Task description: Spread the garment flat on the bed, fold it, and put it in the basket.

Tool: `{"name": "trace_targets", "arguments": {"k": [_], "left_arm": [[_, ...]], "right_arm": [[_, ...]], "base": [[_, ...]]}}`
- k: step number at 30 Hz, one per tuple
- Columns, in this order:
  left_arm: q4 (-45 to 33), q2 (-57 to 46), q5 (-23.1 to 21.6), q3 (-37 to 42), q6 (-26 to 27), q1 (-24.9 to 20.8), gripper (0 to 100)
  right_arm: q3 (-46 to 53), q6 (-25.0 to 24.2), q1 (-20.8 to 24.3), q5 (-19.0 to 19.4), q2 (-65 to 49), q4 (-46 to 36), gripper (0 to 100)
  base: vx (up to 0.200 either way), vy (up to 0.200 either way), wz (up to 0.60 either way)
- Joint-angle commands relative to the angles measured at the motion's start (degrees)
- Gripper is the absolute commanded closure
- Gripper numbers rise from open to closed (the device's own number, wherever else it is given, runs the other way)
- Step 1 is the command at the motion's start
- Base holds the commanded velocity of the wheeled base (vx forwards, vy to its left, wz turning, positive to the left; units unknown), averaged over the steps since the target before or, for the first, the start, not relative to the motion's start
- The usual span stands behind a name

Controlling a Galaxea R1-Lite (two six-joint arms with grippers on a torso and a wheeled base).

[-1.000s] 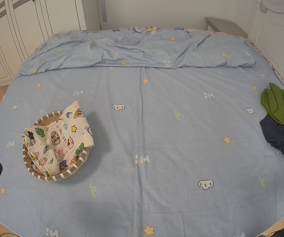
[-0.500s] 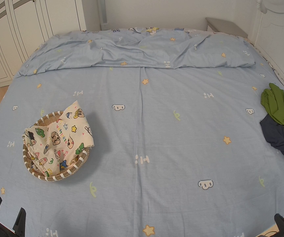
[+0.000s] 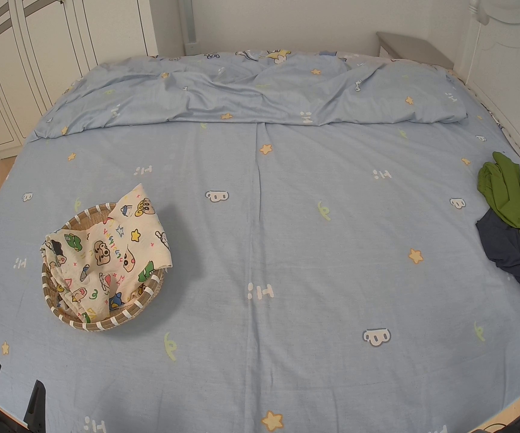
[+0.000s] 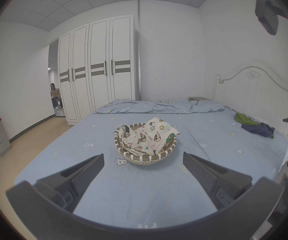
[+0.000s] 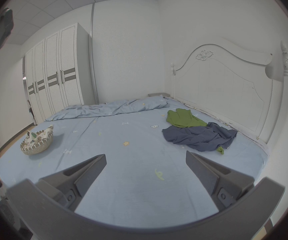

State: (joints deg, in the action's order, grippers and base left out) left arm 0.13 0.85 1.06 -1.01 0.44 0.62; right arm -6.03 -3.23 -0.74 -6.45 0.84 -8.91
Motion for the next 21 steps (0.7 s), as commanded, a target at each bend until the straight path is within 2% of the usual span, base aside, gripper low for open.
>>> {"name": "trace_targets", "arguments": {"k": [1,7,8,12,14,16,18,21], "left_arm": [[-0.05,-0.24,-0.27,1.01,1.06,-0.09,0],[-0.05,-0.24,-0.53,1.01,-0.70,-0.09,0],[-0.05,-0.24,-1.94,1.01,0.44,-0.09,0],[-0.13,-0.24,-1.94,1.01,0.18,-0.18,0],[-0.05,-0.24,-0.36,1.01,-2.55,-0.18,0],[0.13,-0.24,2.72,1.01,-2.81,-0.18,0],[0.13,-0.24,2.54,1.01,-2.64,-0.27,0],[0.04,-0.33,1.75,1.01,-0.70,-0.09,0]], "right_arm": [[0.94,0.51,-0.31,-0.58,-0.14,0.12,0],[1.64,-0.46,-0.57,-1.64,-0.14,1.79,0],[2.87,0.07,-5.67,0.65,6.81,4.43,0],[4.63,5.25,-6.38,8.21,4.61,5.22,0],[5.59,4.55,-6.29,8.12,4.52,7.51,0],[5.86,2.35,-6.64,5.13,4.61,9.17,0],[5.95,1.91,-6.64,4.60,4.61,8.91,0],[5.77,2.97,-6.11,5.83,4.87,8.56,0]], "base": [[0.000,0.000,0.00],[0.000,0.000,0.00],[0.000,0.000,0.00],[0.000,0.000,0.00],[0.000,0.000,0.00],[0.000,0.000,0.00],[0.000,0.000,0.00],[0.000,0.000,0.00]]}}
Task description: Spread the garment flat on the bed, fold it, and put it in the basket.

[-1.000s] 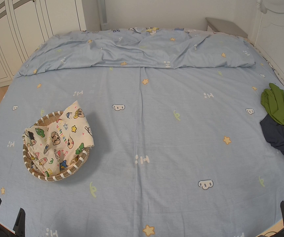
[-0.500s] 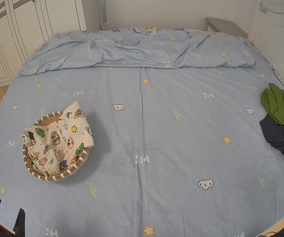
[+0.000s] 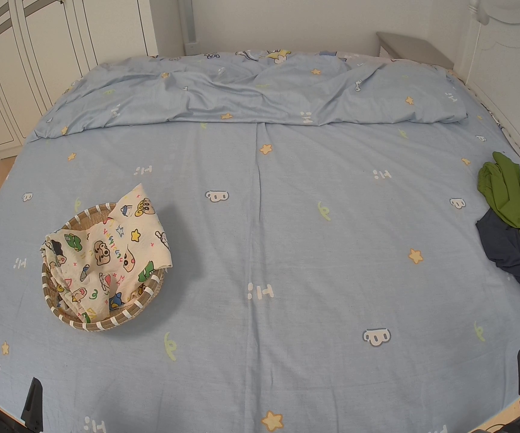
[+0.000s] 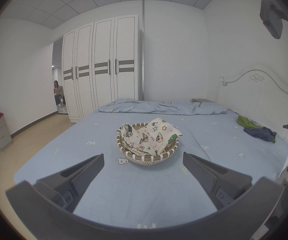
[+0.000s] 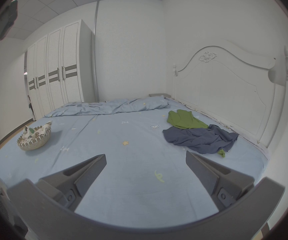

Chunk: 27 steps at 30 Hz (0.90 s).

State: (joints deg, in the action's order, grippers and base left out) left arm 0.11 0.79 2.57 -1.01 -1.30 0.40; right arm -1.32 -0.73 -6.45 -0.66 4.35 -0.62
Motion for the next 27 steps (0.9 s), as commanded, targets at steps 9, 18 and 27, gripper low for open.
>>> {"name": "trace_targets", "arguments": {"k": [9,18,27], "left_arm": [[0.07,-0.27,0.86,1.01,-1.95,-0.05,0],[-0.11,-0.27,-2.57,1.01,2.71,0.04,0],[-0.02,-0.27,-2.57,1.01,2.36,0.04,0]], "right_arm": [[1.23,-1.38,1.26,-1.10,0.92,0.62,0],[1.23,0.56,3.37,0.75,1.01,0.36,0],[1.23,0.38,6.36,0.39,-4.35,0.62,0]], "base": [[0.000,0.000,0.00],[0.000,0.000,0.00],[0.000,0.000,0.00]]}}
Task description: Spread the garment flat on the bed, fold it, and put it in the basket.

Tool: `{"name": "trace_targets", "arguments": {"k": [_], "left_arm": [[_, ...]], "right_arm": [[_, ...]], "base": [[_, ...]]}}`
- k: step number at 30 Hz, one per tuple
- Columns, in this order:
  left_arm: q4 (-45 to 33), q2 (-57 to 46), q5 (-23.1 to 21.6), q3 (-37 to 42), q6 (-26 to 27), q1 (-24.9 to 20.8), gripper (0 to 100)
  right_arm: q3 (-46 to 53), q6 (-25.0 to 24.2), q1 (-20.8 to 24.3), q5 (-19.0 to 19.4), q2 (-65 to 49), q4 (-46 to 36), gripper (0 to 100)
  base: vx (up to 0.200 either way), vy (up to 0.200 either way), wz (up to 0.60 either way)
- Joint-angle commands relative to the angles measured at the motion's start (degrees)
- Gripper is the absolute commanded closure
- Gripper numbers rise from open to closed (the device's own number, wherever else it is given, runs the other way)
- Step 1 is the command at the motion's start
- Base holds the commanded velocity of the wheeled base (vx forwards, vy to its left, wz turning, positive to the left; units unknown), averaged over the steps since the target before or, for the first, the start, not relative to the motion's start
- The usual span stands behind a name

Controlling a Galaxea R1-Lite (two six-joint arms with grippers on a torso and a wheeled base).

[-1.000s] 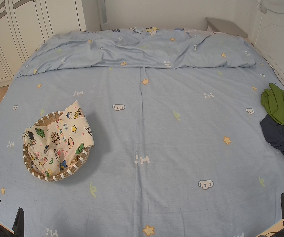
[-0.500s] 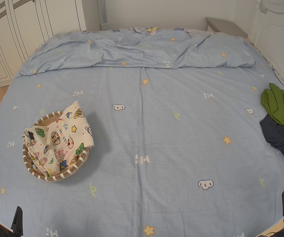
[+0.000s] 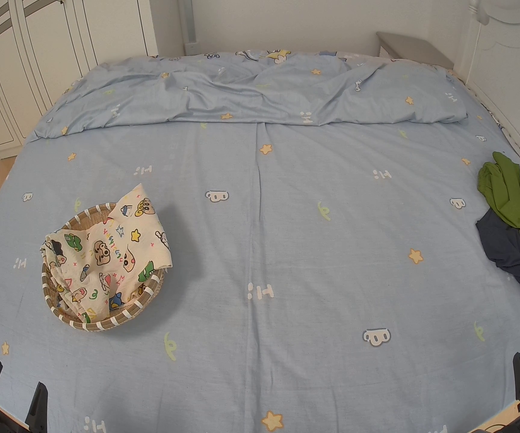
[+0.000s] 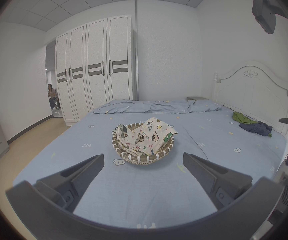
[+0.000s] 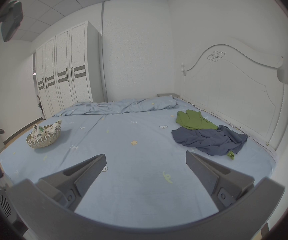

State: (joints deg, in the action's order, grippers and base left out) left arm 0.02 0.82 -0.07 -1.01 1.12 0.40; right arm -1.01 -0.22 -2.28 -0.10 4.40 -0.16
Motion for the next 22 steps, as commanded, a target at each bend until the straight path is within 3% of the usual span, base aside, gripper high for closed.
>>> {"name": "trace_targets", "arguments": {"k": [1,22], "left_arm": [[-0.02,-0.29,0.07,1.01,0.02,0.04,0],[0.06,-0.29,0.07,1.01,-0.07,0.04,0]], "right_arm": [[0.92,-0.22,2.10,-0.17,-4.40,0.16,0],[0.92,0.13,2.02,0.19,-3.43,0.16,0]], "base": [[0.000,0.000,0.00],[0.000,0.000,0.00]]}}
